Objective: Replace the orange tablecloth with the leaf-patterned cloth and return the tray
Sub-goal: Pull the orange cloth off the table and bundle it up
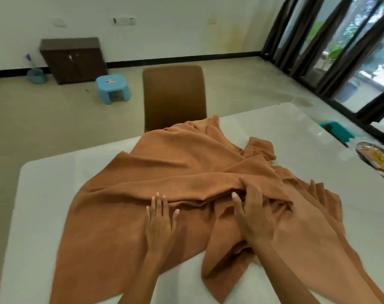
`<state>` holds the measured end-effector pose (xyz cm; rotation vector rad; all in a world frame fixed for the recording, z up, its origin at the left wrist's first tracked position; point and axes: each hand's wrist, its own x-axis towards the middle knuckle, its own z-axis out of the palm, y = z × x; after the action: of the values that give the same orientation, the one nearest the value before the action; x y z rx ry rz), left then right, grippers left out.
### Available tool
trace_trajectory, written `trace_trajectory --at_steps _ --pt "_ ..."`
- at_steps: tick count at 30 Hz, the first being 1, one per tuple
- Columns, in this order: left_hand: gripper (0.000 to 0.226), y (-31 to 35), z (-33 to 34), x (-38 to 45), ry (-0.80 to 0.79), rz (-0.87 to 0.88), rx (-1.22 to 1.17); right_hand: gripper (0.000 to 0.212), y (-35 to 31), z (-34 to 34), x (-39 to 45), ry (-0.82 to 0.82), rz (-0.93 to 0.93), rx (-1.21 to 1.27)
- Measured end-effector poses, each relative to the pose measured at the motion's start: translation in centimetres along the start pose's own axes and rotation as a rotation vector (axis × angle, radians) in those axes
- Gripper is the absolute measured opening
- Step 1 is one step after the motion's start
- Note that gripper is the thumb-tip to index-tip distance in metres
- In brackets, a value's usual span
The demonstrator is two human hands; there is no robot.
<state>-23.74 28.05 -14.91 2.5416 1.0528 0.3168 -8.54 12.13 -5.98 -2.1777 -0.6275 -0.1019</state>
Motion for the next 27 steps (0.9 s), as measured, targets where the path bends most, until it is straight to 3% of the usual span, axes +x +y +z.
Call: trace_trajectory --at_steps 2,5,9,11,14,20,24,27 --pt "0.07 -2.0 -0.9 -0.6 0.015 -0.094 -0.026 0.051 -2.7 4.1 -0.2 -0.081 -0.171 0.009" --pt "0.064 -5.5 -2.2 -1.4 0.052 -0.193 -0.023 0.059 -5.0 12.1 -0.6 -0.36 -0.415 -0.137" --pt "0.063 -11.1 -3.1 -3.1 0.082 -0.254 -0.015 0.082 -7.4 19.7 -2.9 -0.672 -0.475 -0.237" --pt "0.065 -12.4 -3.0 -3.7 0.087 -0.254 -0.008 0.089 -7.2 21.5 -4.1 -0.748 -0.532 -0.283" --pt "0.063 -12.4 -3.0 -3.7 0.093 -0.256 0.011 0.092 -6.4 22.4 -4.9 -0.738 -0.604 -0.355" --pt "0.067 -11.7 -3.5 -3.0 0.13 -0.194 -0.024 0.033 -5.9 21.4 -6.3 -0.47 -0.678 -0.059" --pt "0.069 -9.9 -4.1 -1.7 0.167 -0.099 -0.083 0.024 -5.5 19.2 -5.4 -0.442 -0.701 -0.025" --pt "0.068 -6.4 -4.4 -0.3 0.159 0.001 -0.123 0.023 -4.1 15.1 -3.2 -0.327 -0.692 -0.049"
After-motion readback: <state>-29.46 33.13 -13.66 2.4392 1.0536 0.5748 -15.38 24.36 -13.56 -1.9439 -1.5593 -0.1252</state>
